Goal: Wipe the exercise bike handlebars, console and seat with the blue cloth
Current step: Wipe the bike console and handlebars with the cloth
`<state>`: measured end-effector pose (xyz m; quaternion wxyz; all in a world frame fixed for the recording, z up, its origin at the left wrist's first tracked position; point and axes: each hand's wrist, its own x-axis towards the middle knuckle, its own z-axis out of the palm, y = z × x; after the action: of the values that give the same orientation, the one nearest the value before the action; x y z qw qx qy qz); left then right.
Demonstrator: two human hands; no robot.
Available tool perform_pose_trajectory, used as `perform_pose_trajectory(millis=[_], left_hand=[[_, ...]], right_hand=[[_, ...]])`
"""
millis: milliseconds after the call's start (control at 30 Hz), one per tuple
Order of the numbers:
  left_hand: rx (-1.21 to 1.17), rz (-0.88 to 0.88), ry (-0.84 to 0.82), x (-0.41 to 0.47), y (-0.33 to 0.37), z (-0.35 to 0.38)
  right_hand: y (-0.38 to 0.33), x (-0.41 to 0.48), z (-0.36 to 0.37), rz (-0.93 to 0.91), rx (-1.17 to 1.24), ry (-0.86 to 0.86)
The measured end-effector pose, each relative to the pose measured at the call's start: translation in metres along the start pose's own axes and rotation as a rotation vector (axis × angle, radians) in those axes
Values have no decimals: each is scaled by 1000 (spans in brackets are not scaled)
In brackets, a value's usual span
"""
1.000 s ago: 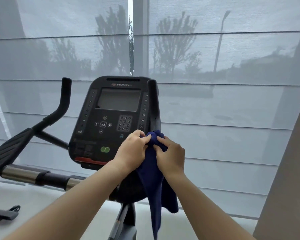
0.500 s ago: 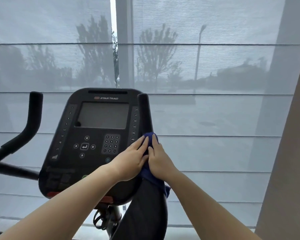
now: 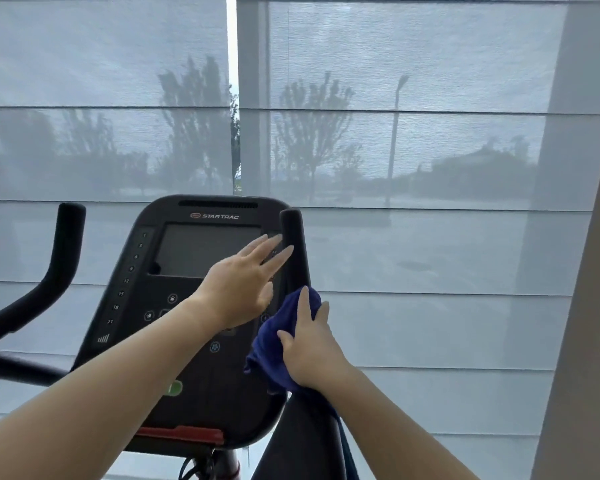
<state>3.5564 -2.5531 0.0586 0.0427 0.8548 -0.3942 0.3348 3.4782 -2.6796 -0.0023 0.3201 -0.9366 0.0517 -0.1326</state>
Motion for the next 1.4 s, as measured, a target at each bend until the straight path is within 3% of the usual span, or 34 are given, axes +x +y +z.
perform_pose_trajectory(millis=[200, 467, 600, 833, 933, 1033, 1133, 1400], left_hand=[[99, -8, 34, 52, -14, 6], [-2, 71, 11, 53, -30, 16], [-31, 23, 41, 49, -20, 22], [-20, -89, 49, 26, 9, 30], [-205, -206, 2, 15, 20, 28], [-405, -439, -118, 11, 33, 23], [-432, -574, -230, 11, 51, 21], [84, -751, 291, 65, 77, 2]], right_hand=[[5, 23, 5, -64, 70, 110], [0, 52, -9, -126, 135, 148], [10, 39, -12, -128, 221, 119], [40, 27, -35, -328, 291, 161], [44, 38, -42, -416, 281, 224], [46, 55, -49, -531, 263, 264], [50, 75, -64, -670, 321, 318], [32, 127, -92, -767, 647, 242]])
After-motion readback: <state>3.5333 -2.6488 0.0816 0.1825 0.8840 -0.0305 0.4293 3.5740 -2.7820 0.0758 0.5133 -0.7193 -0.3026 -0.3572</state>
